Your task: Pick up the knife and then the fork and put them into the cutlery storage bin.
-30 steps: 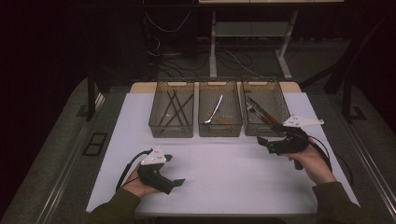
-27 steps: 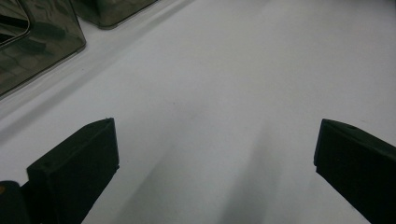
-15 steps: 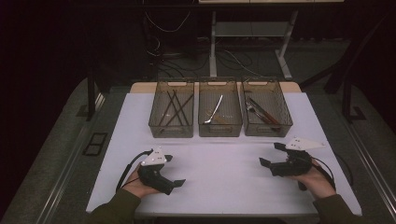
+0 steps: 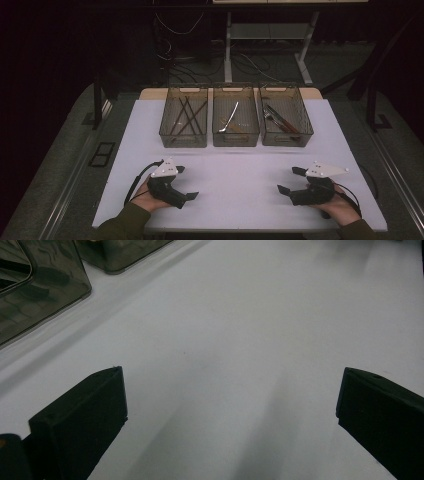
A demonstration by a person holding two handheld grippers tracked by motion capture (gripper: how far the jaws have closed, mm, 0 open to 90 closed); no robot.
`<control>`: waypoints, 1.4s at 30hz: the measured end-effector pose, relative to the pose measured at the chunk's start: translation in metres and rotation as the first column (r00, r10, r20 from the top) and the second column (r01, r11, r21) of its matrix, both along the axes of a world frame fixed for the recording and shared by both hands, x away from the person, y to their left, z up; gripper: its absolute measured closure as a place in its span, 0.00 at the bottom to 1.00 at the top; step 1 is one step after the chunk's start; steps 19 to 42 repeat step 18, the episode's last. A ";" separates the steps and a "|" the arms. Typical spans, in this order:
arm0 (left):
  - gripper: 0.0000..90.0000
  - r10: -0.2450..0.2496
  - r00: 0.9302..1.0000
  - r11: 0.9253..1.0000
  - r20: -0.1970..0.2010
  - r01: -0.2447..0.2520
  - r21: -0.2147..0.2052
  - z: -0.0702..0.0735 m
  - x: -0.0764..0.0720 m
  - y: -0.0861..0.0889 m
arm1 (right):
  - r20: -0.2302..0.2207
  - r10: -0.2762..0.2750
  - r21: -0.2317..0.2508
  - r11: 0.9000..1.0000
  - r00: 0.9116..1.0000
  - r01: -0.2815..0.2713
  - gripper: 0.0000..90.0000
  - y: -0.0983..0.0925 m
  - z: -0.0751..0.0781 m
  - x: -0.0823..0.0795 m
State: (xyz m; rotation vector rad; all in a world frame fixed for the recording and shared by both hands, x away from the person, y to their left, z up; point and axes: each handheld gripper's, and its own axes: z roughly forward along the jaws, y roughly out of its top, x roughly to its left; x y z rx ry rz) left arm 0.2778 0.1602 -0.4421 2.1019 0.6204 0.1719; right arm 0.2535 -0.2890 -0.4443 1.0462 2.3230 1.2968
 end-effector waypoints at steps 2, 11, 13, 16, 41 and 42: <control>0.00 -0.001 1.000 1.000 0.000 0.001 0.000 0.000 0.000 0.000 | 0.004 0.006 -0.002 1.000 1.000 -0.006 0.15 0.000 0.000 -0.001; 0.00 -0.004 1.000 1.000 0.002 0.004 0.001 0.000 -0.001 0.000 | 0.008 0.009 -0.028 1.000 1.000 -0.009 0.15 -0.001 -0.002 -0.002; 0.00 -0.003 1.000 1.000 0.001 0.003 0.001 0.000 -0.001 0.000 | 0.012 0.012 -0.029 1.000 1.000 -0.011 0.15 0.000 -0.002 -0.002; 0.00 -0.003 1.000 1.000 0.001 0.003 0.001 0.000 -0.001 0.000 | 0.017 0.014 -0.028 1.000 1.000 -0.014 0.15 -0.001 -0.001 -0.002; 0.00 -0.001 1.000 1.000 0.000 0.001 -0.003 0.000 -0.001 0.000 | 0.022 0.012 -0.026 1.000 1.000 -0.011 0.15 -0.001 -0.001 -0.002; 0.00 -0.001 1.000 1.000 0.000 0.001 -0.003 0.000 -0.001 0.000 | 0.022 0.012 -0.026 1.000 1.000 -0.011 0.15 -0.001 -0.001 -0.002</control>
